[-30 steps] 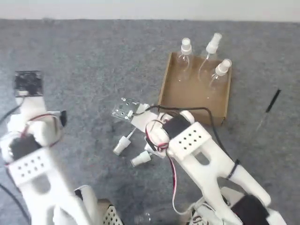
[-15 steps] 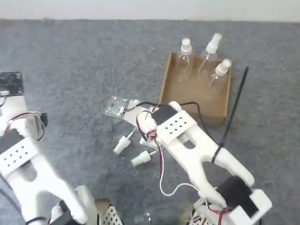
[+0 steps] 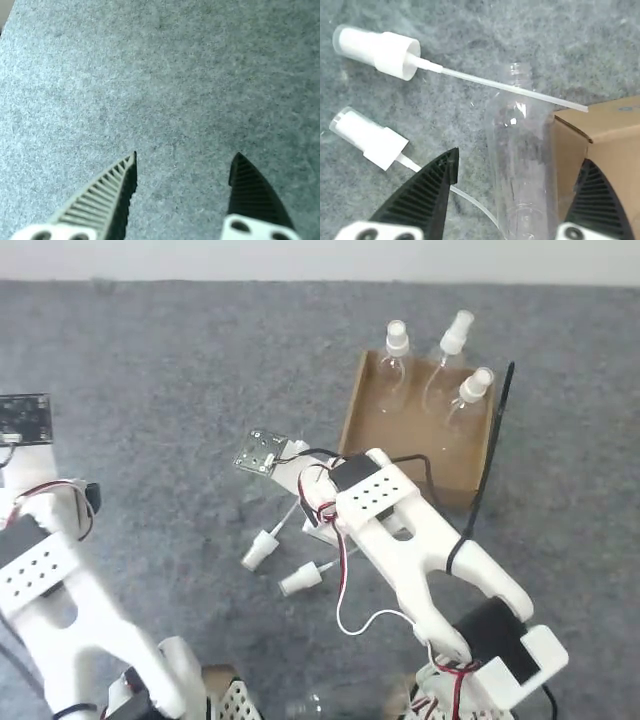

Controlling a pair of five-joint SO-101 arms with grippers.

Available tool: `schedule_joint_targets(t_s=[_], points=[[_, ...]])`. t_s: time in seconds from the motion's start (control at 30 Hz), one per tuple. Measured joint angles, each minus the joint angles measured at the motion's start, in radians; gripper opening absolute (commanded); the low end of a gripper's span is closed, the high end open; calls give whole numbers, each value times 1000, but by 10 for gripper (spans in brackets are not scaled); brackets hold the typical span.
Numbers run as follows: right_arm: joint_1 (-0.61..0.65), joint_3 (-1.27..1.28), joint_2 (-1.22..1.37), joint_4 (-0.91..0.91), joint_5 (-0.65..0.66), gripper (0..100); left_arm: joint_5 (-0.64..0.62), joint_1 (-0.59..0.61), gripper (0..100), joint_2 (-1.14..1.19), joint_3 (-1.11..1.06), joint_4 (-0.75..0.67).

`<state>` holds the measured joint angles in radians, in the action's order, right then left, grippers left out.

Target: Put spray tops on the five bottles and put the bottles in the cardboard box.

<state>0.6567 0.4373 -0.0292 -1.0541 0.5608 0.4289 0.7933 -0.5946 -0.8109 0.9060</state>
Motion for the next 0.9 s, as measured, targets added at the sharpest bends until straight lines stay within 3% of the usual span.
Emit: schedule_joint_targets(t_s=[0.37,0.6,0.9], points=[[49,2,6,-20,-147,311,0,0,273,0,0,0],[83,-118,-23,-267,-210,313,0,0,273,0,0,0],[68,-140,-292,-523,-198,312,0,-37,273,0,-23,0]])
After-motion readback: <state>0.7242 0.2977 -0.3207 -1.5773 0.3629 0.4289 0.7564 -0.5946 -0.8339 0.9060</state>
